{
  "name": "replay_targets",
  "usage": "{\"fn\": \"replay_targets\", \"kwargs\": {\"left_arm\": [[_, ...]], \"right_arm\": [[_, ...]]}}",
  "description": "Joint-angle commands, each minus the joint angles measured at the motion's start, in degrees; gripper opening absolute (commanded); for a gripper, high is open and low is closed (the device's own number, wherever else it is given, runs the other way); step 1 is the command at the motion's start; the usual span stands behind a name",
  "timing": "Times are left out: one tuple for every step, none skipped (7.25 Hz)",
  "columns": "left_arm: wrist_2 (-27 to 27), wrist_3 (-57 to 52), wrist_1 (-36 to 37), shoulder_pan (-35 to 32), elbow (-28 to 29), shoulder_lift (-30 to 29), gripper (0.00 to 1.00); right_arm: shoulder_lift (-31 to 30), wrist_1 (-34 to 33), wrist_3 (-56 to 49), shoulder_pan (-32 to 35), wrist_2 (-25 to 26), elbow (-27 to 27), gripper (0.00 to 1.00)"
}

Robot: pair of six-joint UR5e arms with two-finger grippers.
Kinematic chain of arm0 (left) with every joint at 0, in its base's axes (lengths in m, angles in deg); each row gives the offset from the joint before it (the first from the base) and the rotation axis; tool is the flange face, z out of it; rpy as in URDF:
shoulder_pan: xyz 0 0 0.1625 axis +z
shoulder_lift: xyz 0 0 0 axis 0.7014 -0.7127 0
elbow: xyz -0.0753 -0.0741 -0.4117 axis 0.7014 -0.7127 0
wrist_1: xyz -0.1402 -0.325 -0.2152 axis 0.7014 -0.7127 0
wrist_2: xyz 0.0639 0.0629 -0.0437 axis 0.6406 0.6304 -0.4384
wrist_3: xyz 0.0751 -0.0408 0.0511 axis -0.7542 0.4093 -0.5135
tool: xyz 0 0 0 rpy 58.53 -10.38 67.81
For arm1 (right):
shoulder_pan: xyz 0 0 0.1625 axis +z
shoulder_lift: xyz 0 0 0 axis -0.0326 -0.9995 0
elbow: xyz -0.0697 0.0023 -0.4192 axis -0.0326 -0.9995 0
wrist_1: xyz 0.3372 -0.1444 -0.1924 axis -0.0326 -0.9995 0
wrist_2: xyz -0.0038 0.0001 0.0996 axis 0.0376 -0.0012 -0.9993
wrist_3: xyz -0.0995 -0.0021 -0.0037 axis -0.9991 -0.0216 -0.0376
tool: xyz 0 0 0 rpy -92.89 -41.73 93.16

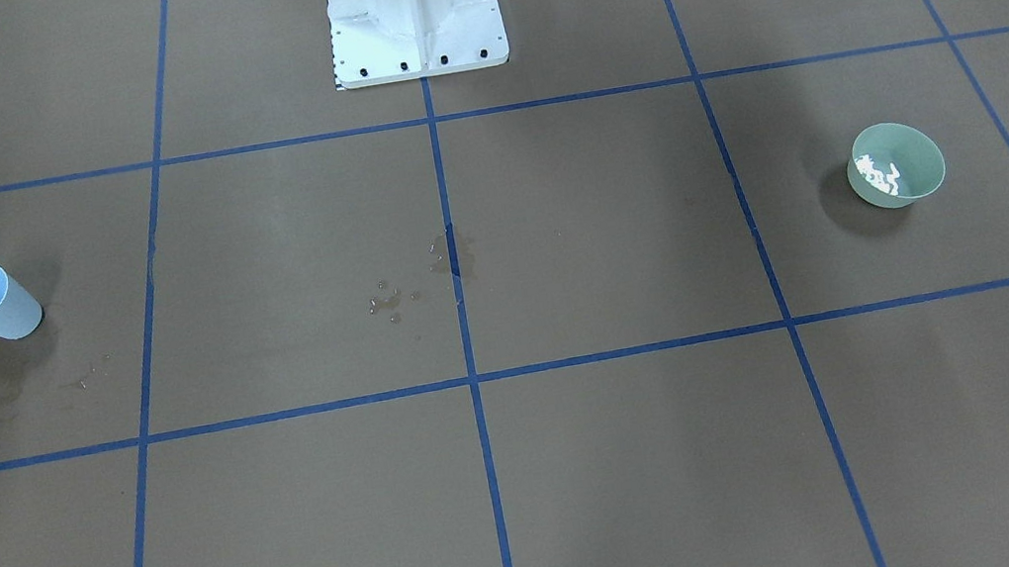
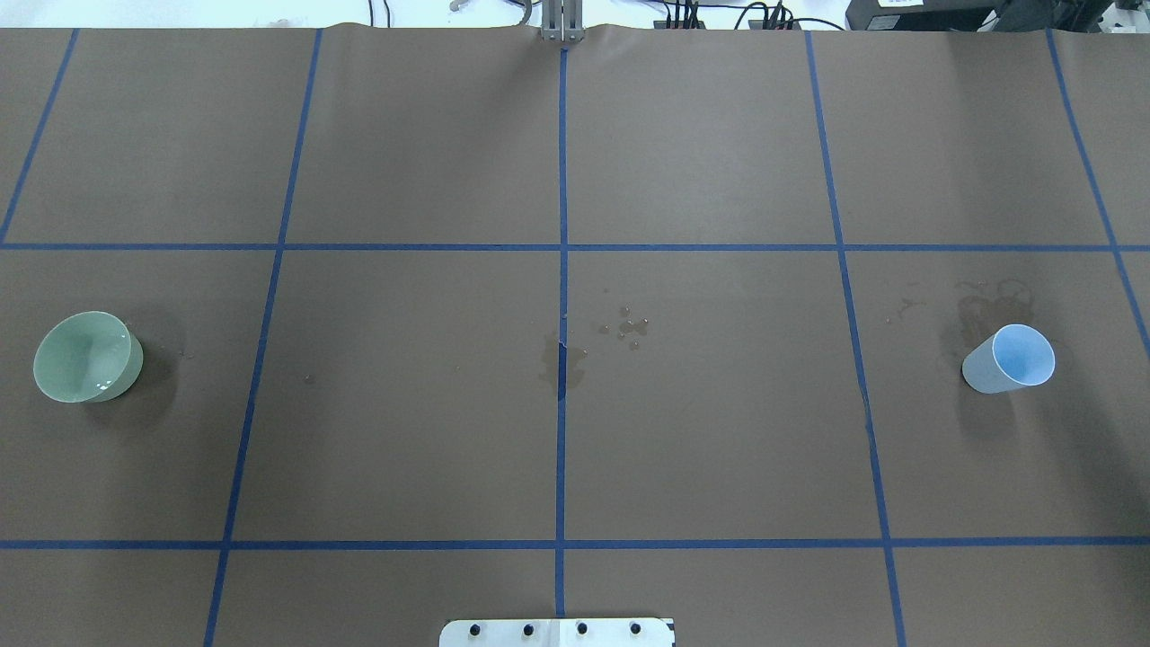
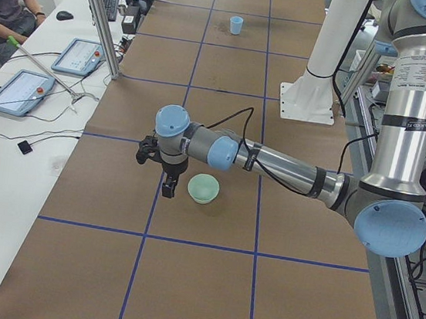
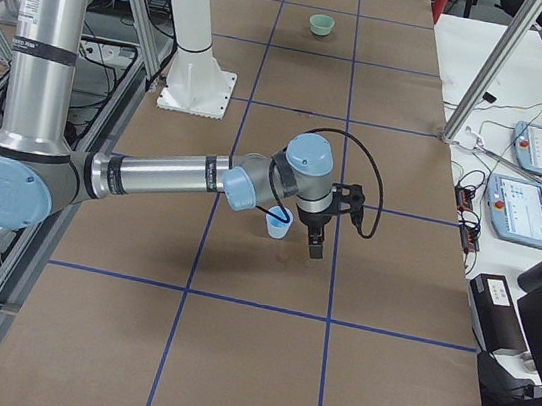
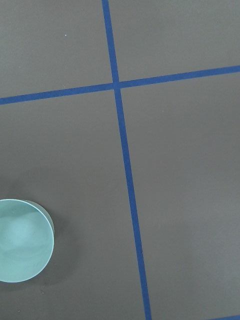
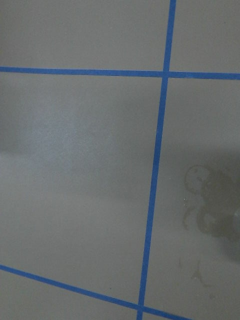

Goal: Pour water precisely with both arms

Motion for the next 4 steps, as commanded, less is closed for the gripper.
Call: {"fn": "replay_targets", "kwargs": {"left_arm": [[-0.7, -2.5, 0.8, -2.0, 0.7, 0.2, 1.0], [-0.7, -2.4, 1.3, -2.0, -0.1, 0.4, 1.0], [-0.7, -2.5, 2.3, -1.8, 0.1, -0.2, 1.0], [-0.4, -2.6, 2.3, -2.0, 1.4, 0.0, 1.0]], "right_arm": [[0.3, -8.0, -7.2, 1.0, -0.8, -0.5, 1.0], [1.7, -9.4, -9.0, 1.5, -1.1, -3.0, 1.0], [1.9, -9.5, -9.0, 1.6, -1.6, -2.7, 1.0], [1.9, -9.4, -9.0, 1.6, -1.6, -4.0, 1.0]]}}
